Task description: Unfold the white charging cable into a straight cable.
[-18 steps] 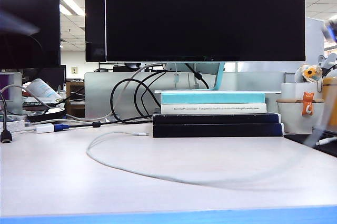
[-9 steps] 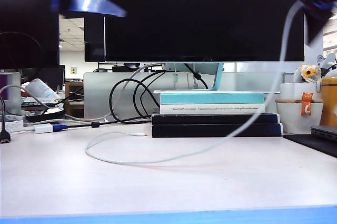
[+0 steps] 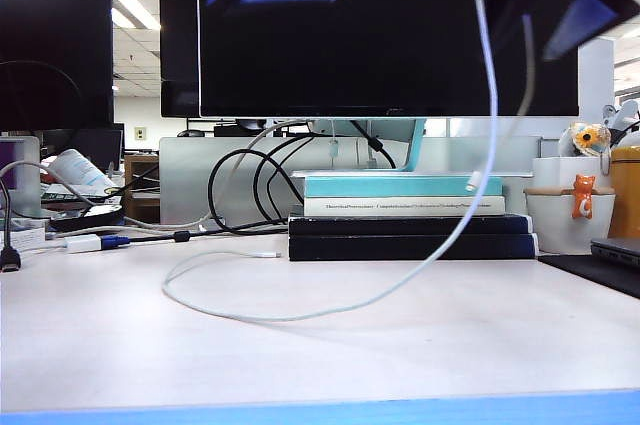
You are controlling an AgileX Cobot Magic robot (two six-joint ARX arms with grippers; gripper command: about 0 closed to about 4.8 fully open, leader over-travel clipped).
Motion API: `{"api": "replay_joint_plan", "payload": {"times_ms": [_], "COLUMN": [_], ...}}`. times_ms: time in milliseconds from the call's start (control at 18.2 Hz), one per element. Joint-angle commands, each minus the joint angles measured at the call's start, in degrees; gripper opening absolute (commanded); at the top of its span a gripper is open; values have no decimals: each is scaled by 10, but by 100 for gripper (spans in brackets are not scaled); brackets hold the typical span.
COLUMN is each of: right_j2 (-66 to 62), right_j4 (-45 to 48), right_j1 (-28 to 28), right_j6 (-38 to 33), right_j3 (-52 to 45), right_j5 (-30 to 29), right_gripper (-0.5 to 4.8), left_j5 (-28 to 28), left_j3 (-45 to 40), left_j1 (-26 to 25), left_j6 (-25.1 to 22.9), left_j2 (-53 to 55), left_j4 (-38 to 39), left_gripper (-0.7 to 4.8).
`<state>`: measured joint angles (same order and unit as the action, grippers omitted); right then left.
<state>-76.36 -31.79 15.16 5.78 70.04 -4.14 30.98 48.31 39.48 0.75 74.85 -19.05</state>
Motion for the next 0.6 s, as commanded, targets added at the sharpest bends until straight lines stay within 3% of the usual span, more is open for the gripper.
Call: {"api": "replay_joint_plan", "payload": {"times_ms": [55,329,603], "right_j2": [2,-2,-5], "right_j4": [42,64,84], "right_j1": [6,13,21], "right_j6": [-29,-32,-90], "right_j3": [3,3,3], "right_j5": [-7,-11,-98], "right_gripper": [479,479,479], "left_j5": [1,38,35], "left_j3": [2,9,15], "left_j1": [11,21,21], "left_j6": [52,85,117], "left_j2": [16,44,64], "left_j4": [-57,-82,-134], "left_gripper": [479,479,479]}}
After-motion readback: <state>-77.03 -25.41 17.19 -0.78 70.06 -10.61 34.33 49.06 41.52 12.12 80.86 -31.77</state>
